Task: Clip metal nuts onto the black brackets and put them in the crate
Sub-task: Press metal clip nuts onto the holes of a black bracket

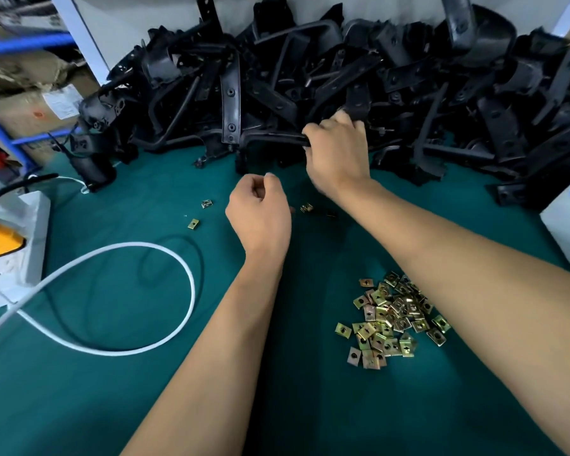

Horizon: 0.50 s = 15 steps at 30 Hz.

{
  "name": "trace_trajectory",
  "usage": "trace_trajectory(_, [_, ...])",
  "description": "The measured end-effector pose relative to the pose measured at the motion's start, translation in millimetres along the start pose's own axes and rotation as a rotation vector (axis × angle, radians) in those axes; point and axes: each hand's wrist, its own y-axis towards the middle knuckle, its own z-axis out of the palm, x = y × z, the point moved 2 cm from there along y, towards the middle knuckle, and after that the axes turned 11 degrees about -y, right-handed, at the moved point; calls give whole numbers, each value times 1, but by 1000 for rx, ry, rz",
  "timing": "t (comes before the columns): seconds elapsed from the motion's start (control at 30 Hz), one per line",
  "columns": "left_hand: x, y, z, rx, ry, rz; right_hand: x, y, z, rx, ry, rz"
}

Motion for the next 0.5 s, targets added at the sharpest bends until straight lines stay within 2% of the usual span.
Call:
trace_trajectory(0.17, [-1,12,-2,90,-326,-233,4,-31,-19,4,21,52])
trace_trajectory(0.33, [-6,17,-5,227,-623,-417,-1,-68,-35,76,360,100])
trace_trajectory(0.4, [-7,15,-2,287,-728,-443,-5,-85,-45,95,493,57])
trace_trajectory(0.5, [-8,9,2,358,-771,-467,-20,-102,-63,104,621,-112])
